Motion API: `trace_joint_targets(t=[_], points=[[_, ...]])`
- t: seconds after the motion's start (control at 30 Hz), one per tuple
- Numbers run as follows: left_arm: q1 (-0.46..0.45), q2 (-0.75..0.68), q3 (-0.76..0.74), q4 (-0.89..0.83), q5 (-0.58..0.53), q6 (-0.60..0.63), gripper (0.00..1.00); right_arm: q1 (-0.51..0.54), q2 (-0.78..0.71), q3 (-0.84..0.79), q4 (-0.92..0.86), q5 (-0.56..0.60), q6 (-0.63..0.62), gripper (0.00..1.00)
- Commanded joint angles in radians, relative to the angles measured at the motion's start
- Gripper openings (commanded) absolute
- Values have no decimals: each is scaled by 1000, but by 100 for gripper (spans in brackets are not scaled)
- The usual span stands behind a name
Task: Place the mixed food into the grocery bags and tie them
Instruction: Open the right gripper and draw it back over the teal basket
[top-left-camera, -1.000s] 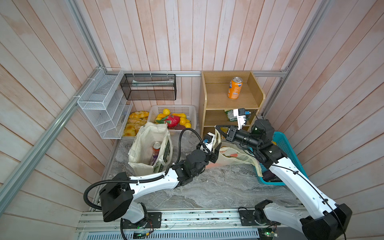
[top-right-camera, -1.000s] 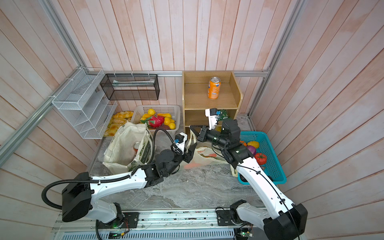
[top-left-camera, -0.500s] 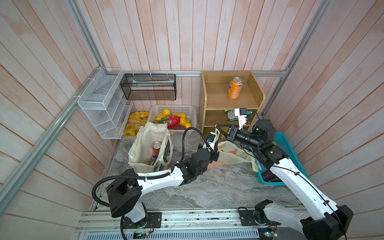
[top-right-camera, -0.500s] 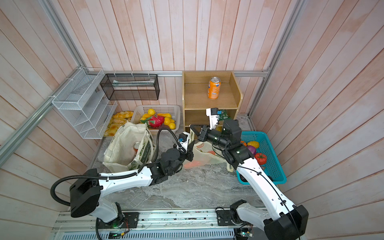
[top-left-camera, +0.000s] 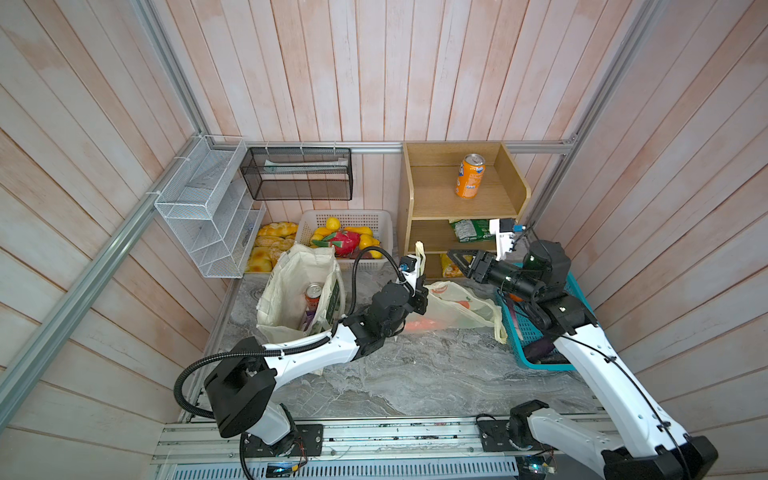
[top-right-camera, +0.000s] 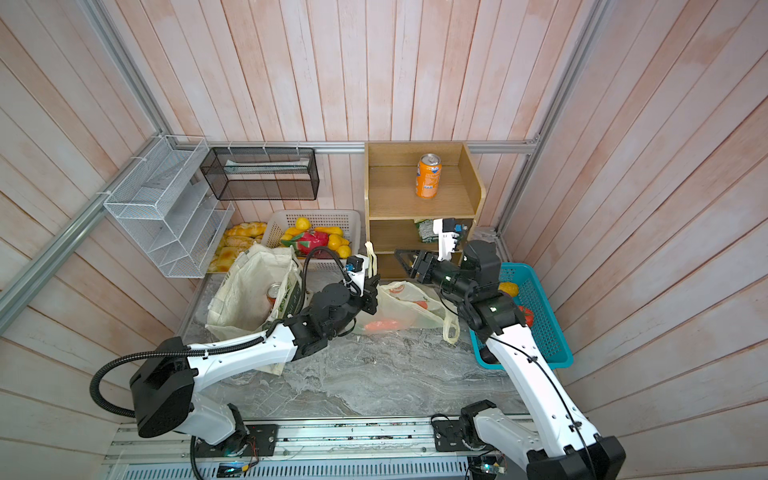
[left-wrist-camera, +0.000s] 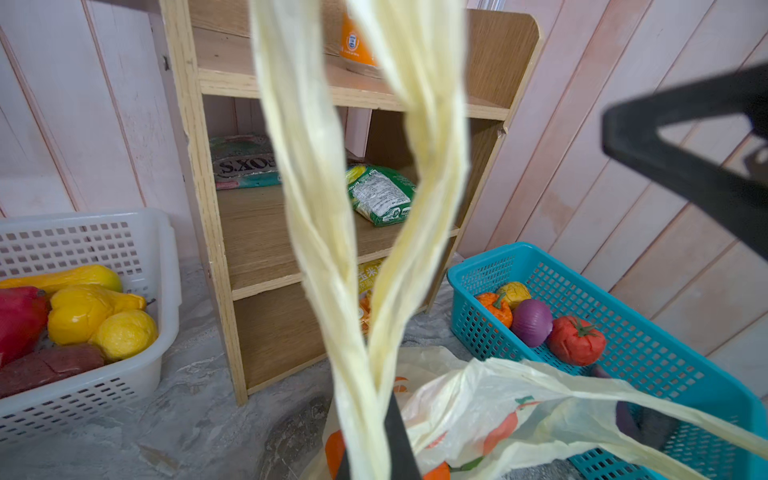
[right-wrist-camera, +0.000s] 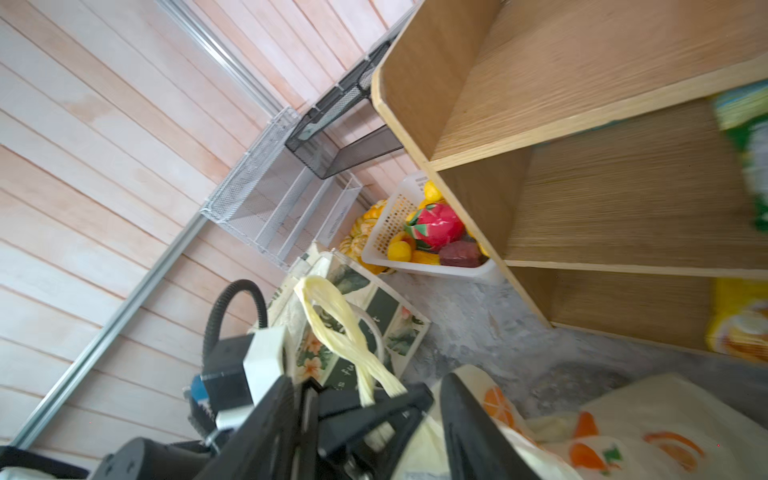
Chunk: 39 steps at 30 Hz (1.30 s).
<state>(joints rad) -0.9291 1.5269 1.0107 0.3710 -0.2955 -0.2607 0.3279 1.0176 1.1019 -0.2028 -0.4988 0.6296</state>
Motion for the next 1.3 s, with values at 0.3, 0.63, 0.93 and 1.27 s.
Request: trace_joint_targets(t=[0.3,0.63,0.93,1.27], points=[[164,-77,-47,-67,244,-207,0,18,-201,40,-624,369,-143,71],[181,-70,-42,-79,263,-216,0,108,-270,-18,-724,458,-84,74],[184,-72,-36,-88,266,-213,0,234,-246,-113,-650,535,-25,71],[187,-107,-37,-107,269,-192,0,240,-153,17,-631,679,-91,0]])
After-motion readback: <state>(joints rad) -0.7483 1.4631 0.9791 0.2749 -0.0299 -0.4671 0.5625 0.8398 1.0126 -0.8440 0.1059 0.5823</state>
